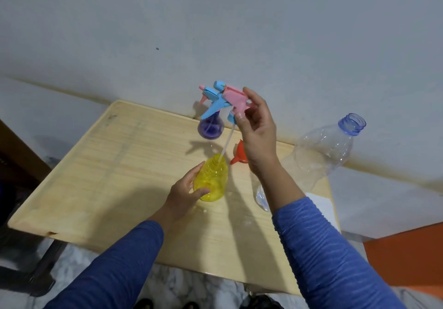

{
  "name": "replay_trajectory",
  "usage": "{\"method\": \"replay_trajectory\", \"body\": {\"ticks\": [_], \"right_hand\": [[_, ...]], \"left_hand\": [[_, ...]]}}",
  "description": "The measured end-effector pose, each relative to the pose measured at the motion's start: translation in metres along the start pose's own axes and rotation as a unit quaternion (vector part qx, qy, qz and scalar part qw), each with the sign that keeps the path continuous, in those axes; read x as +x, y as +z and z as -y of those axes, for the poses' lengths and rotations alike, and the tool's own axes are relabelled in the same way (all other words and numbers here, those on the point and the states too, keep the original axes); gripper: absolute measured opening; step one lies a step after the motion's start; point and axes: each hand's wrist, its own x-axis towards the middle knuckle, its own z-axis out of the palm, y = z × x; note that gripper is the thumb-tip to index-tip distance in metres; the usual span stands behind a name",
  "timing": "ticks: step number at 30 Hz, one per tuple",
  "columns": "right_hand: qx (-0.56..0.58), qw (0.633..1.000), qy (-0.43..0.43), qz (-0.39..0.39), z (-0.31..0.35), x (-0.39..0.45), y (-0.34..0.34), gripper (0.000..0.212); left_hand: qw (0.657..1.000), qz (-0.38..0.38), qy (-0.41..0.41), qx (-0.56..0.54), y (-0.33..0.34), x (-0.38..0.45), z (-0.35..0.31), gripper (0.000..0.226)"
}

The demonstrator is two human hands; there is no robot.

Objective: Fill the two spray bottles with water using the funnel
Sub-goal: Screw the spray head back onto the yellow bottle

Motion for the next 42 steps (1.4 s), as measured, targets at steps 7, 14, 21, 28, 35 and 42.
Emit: {"method": "replay_trajectory", "body": {"ticks": [7,14,21,28,35,42], "right_hand": [[-0.023,0.997,0.058,0.035,-0.043,-0.055,0.006,0.048],[-0.074,0.992,0.028,0.095,-0.048,-0.052,-0.002,0.058],[-0.114,0.983,0.015,0.144,-0.056,-0.045,-0.003,0.055],[-0.138,0.975,0.001,0.172,-0.065,-0.051,-0.011,0.061],[-0.127,0.983,-0.006,0.133,-0.064,-0.053,-0.001,0.069],[-0.155,0.969,-0.013,0.191,-0.060,-0.047,-0.016,0.060]], "left_hand": [[1.000,-0.017,0.007,-0.021,0.005,-0.002,0.000,0.064],[0.999,-0.023,0.022,-0.022,0.007,-0.004,0.006,0.068],[0.999,-0.030,0.033,-0.012,0.008,-0.004,0.009,0.068],[0.999,-0.038,0.035,0.001,0.008,-0.005,0.010,0.067],[0.999,-0.041,0.034,0.004,0.009,-0.003,0.009,0.067],[0.998,-0.049,0.031,-0.007,0.010,-0.005,0.007,0.066]]}}
